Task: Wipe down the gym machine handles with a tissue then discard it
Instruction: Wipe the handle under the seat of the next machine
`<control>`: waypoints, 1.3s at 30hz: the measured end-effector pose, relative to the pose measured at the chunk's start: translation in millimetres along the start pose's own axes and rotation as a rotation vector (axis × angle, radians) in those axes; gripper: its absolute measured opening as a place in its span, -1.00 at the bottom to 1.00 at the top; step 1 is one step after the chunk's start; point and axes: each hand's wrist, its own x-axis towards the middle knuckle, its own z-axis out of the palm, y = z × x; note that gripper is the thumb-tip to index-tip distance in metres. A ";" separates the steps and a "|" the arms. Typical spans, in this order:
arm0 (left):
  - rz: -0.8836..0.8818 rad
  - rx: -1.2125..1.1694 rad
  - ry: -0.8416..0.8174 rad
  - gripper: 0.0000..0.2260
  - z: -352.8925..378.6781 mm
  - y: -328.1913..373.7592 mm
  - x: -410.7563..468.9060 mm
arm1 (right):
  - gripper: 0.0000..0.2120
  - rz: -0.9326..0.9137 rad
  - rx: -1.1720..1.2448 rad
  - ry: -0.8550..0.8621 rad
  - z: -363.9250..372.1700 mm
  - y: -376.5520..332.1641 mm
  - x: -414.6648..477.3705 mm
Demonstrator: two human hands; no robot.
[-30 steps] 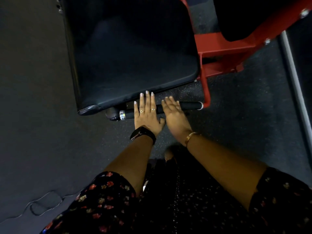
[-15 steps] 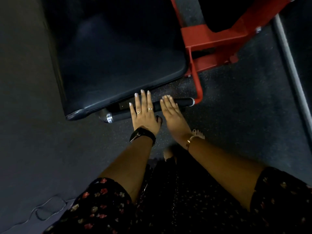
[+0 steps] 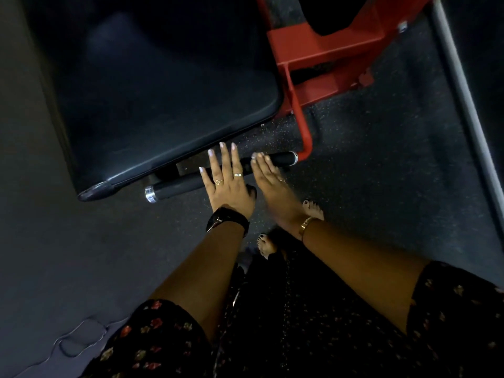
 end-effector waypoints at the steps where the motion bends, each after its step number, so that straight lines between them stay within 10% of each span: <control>1: 0.005 0.003 -0.003 -0.07 0.3 -0.7 0.2 | -0.22 0.052 0.017 0.004 0.1 7.9 -2.7; 6: -0.028 0.021 0.004 -0.11 2.3 6.4 1.1 | -0.32 0.301 0.081 0.017 1.2 24.3 31.9; 12: -0.042 0.044 0.010 -0.18 2.9 13.8 0.7 | -0.37 0.067 0.127 0.089 9.4 10.2 12.7; 18: -0.050 0.078 0.025 -0.11 6.3 12.3 0.7 | -0.25 0.381 0.195 -0.017 -3.7 53.6 24.5; 25: -0.078 0.030 -0.020 -0.17 1.3 17.7 -0.5 | -0.34 0.196 0.286 0.120 -0.1 17.3 18.6; 31: -0.090 0.049 -0.034 -0.18 0.0 19.2 0.5 | -0.35 0.483 0.305 0.029 -4.7 63.7 37.7; 39: -0.081 0.005 -0.049 -0.20 -4.5 17.5 -2.1 | -0.36 0.254 0.291 0.062 -0.2 42.7 10.9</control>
